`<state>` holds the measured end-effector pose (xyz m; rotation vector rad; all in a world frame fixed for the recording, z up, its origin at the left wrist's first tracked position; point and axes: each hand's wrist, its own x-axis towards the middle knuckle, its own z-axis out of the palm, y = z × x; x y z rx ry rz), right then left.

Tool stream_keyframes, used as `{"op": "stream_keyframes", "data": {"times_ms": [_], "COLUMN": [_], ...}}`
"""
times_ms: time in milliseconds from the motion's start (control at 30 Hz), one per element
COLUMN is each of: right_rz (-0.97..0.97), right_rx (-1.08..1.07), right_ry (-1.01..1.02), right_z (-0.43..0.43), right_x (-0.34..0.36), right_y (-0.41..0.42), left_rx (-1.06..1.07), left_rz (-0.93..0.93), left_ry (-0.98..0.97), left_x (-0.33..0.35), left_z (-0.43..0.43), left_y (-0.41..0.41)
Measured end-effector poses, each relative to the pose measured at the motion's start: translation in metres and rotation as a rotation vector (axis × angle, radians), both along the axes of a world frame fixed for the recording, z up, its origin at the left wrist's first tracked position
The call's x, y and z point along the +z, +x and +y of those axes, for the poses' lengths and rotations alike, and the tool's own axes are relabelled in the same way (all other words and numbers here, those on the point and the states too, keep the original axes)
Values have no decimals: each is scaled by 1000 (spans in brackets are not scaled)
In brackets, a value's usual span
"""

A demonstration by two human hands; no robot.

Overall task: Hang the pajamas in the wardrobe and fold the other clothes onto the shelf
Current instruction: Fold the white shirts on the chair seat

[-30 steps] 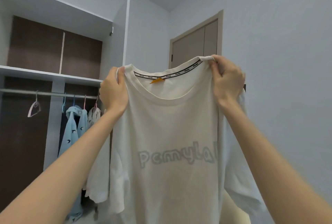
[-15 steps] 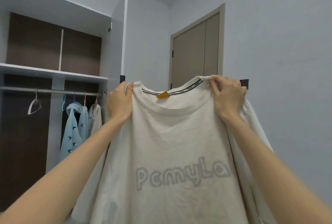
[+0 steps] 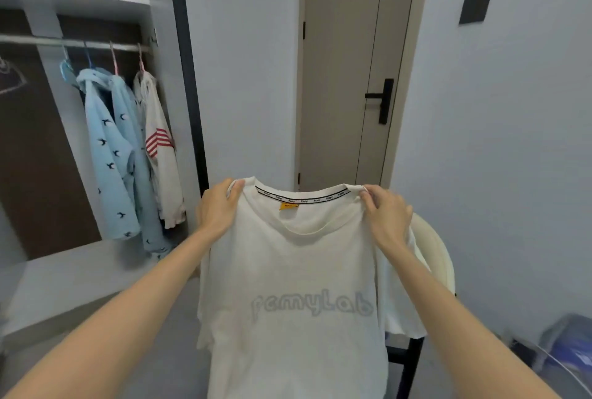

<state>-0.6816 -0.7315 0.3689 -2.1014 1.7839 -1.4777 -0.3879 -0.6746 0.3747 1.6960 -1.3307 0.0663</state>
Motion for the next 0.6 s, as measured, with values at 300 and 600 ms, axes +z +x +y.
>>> {"op": "stream_keyframes", "data": {"times_ms": [300,600], "right_rz": [84,147], "right_rx": [62,121], "right_ry": [215,402], "right_z": [-71,-113], "right_x": [-75,-129], "right_y": [22,39], "left_rx": [-6,-16], "left_rz": [72,114], "left_ry": [107,274], "left_x": [-84,-148], "left_z": [-71,-122], "left_y": [20,29]}}
